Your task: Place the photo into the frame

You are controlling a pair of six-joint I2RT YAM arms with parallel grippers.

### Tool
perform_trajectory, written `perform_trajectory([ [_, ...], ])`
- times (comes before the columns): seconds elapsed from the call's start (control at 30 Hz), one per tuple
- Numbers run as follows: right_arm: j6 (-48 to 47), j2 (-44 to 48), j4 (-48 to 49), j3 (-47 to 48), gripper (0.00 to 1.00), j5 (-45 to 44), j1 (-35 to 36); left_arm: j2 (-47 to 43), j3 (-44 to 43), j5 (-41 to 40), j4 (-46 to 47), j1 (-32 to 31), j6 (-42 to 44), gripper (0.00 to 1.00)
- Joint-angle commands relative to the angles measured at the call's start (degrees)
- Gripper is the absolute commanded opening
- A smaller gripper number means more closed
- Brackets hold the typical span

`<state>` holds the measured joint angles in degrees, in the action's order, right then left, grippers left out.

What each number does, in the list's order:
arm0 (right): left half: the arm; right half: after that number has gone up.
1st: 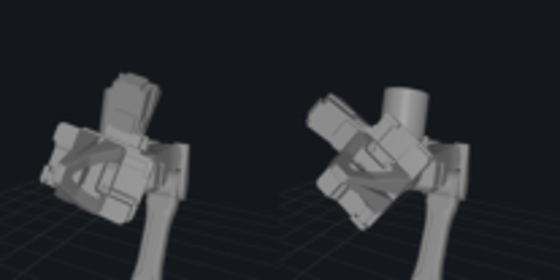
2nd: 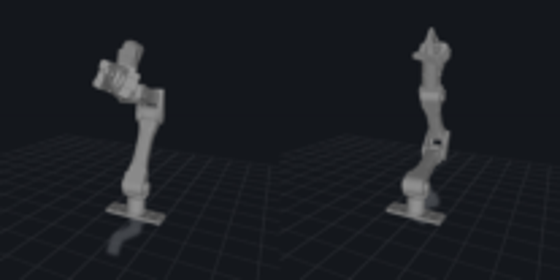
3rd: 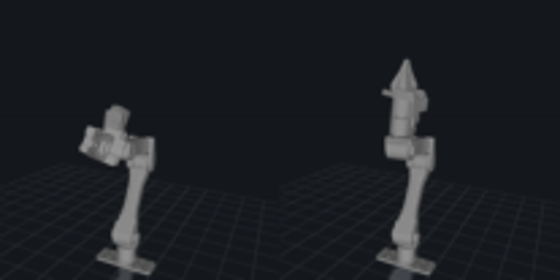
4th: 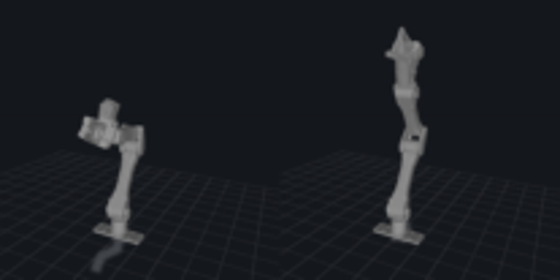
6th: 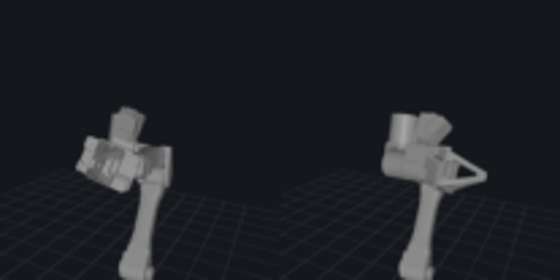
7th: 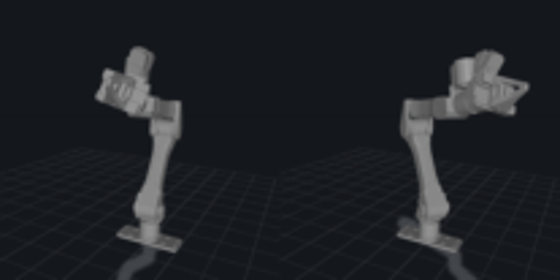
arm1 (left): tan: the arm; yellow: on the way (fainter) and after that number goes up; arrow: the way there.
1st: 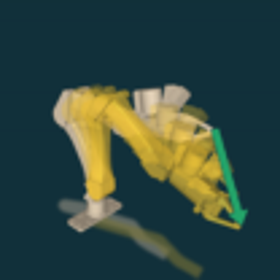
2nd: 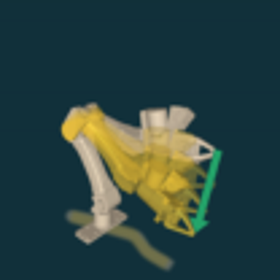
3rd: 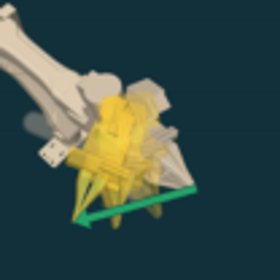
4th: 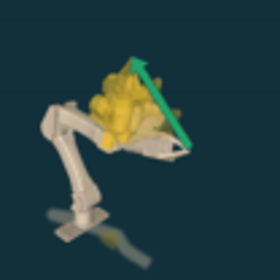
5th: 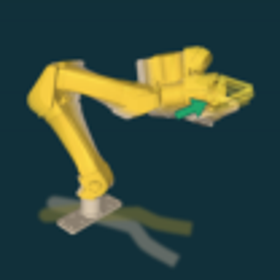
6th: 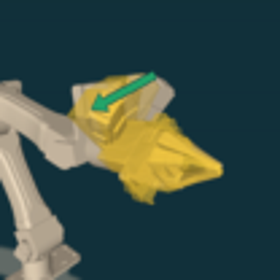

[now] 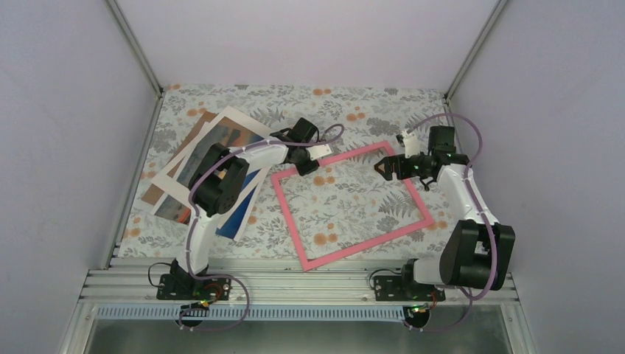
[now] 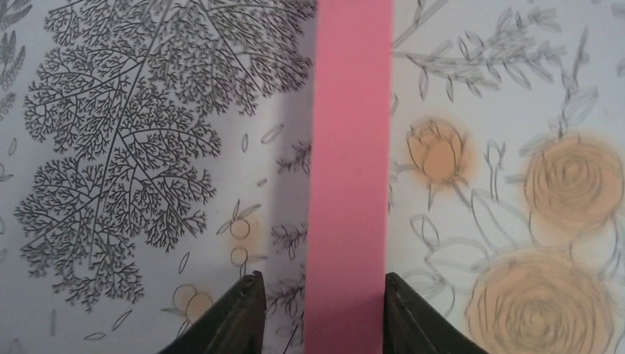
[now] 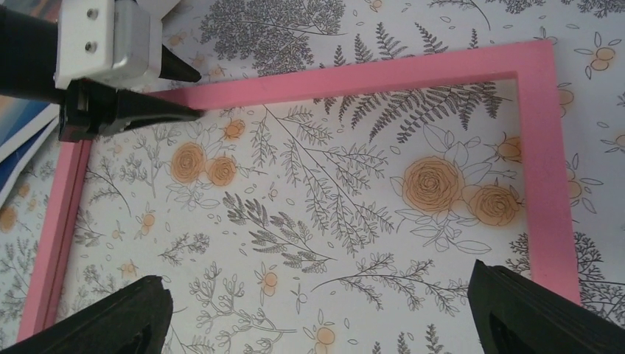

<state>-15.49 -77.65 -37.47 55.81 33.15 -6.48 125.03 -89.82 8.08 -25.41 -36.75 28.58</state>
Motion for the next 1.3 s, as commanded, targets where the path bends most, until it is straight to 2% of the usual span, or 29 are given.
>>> perform_trajectory([
  [0.0, -3.8, 0.5, -2.0, 2.1, 1.0, -1.7, -0.6, 3.1, -3.7, 1.3, -1.6, -0.3, -0.3, 0.33],
  [0.17, -11.3, 4.4, -4.7, 2.0, 1.0, -2.1, -0.7, 2.5, -5.6, 3.3, -3.8, -0.2, -0.5, 0.05],
  [0.2, -12.6, 5.4, -5.2, 2.1, 1.0, -1.6, -0.7, 2.1, -6.1, 4.1, -4.3, -0.1, -0.7, 0.03],
  [0.43, -22.4, 11.0, -11.3, 4.9, 1.0, 6.6, -0.4, 1.1, -12.7, 15.5, -12.9, 1.6, -3.5, 0.02],
  [0.67, -37.5, 22.4, -15.5, 2.8, 1.0, 10.4, 0.2, 5.6, -23.5, 28.1, -23.3, 6.3, -5.3, 0.02],
  [0.8, -46.1, 27.8, -20.0, 4.0, 1.0, 12.7, 0.5, 8.2, -28.0, 31.7, -27.0, 8.4, -4.9, 0.02],
  [0.93, -58.8, 31.7, -27.6, 6.9, 1.0, 15.3, 0.6, 10.7, -31.9, 32.7, -29.5, 9.6, -3.6, 0.02],
  [1.1, -75.2, 36.4, -34.5, 4.7, 1.0, 12.3, 0.6, 16.0, -41.6, 38.1, -37.2, 10.6, -2.7, 0.02],
  [1.27, -82.2, 39.4, -30.7, 0.5, 1.0, 10.2, 0.6, 17.3, -44.3, 41.7, -39.8, 10.5, -4.0, 0.02],
])
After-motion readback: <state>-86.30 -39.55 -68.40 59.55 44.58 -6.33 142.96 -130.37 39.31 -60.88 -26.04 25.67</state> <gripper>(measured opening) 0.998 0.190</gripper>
